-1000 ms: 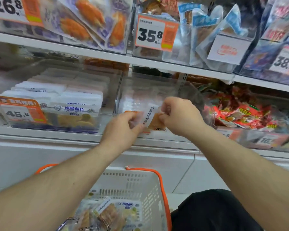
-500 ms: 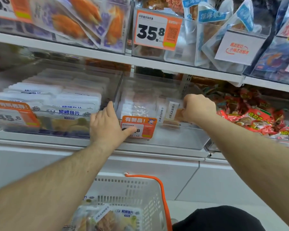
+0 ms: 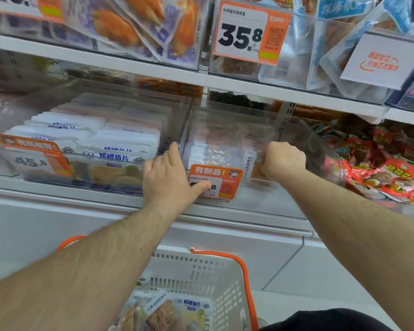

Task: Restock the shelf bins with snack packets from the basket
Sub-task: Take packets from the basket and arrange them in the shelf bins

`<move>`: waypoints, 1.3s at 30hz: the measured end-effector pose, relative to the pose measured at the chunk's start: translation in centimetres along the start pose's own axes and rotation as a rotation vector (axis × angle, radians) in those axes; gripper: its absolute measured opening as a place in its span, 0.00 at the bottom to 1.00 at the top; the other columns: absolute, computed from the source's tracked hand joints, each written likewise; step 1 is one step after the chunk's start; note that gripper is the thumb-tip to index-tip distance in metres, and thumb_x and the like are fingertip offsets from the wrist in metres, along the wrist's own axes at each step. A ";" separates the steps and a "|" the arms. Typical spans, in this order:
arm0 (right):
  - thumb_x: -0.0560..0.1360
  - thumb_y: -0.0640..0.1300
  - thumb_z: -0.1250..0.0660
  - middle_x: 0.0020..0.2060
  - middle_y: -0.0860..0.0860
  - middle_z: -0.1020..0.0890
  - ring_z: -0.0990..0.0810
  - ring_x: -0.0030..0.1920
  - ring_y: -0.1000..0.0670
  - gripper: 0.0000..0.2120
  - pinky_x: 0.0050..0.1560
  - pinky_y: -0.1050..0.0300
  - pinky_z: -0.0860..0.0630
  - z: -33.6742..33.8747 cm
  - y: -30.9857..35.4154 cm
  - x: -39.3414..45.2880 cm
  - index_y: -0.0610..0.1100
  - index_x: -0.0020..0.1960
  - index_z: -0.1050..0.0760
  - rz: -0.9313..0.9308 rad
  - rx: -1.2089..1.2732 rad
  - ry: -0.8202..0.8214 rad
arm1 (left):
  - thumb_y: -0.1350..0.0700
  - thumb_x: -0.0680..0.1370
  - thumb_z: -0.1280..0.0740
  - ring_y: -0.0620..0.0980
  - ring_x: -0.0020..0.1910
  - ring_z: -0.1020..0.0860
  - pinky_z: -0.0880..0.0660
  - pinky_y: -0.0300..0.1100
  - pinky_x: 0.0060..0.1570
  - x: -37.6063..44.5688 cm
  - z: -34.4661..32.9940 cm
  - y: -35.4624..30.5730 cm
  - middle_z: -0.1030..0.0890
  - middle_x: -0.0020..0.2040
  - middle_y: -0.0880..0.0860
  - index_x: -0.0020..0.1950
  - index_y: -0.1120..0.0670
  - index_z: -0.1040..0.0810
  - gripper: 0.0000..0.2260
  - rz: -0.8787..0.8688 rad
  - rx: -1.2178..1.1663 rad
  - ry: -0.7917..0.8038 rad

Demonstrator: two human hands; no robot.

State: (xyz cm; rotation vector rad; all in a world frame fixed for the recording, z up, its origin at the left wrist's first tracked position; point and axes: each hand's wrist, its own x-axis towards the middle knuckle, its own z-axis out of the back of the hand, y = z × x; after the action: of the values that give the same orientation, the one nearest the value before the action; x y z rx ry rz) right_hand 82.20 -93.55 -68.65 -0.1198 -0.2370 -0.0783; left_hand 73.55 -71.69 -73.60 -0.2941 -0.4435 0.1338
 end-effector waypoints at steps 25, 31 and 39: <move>0.75 0.44 0.33 0.47 0.49 0.20 0.22 0.46 0.46 0.04 0.44 0.50 0.24 3.1 8.3 -12.0 0.45 0.46 0.21 0.243 0.612 -0.370 | 0.46 0.74 0.28 0.55 0.79 0.55 0.56 0.45 0.76 -3.4 3.9 2.2 0.62 0.80 0.54 0.79 0.58 0.64 0.51 -0.264 -0.089 0.161; 0.72 0.44 0.34 0.42 0.47 0.20 0.22 0.45 0.43 0.03 0.42 0.50 0.25 0.8 13.2 -14.5 0.46 0.41 0.22 0.396 0.666 -0.194 | 0.49 0.74 0.31 0.57 0.70 0.34 0.39 0.49 0.69 -6.9 5.7 8.6 0.43 0.74 0.53 0.76 0.51 0.43 0.34 -0.251 0.052 0.461; 0.76 0.45 0.34 0.42 0.48 0.19 0.22 0.45 0.45 0.04 0.42 0.55 0.26 -8.0 18.2 -16.6 0.44 0.45 0.23 0.361 0.479 0.576 | 0.45 0.75 0.31 0.50 0.57 0.23 0.23 0.49 0.56 -8.6 5.2 14.4 0.26 0.66 0.48 0.72 0.48 0.32 0.26 -0.167 0.163 0.959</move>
State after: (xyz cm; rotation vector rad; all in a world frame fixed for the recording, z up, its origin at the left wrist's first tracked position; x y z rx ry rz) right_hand 69.56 -75.52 -82.28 0.3361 0.3456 0.3011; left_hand 62.63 -58.33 -76.98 -0.1328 0.4934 -0.1388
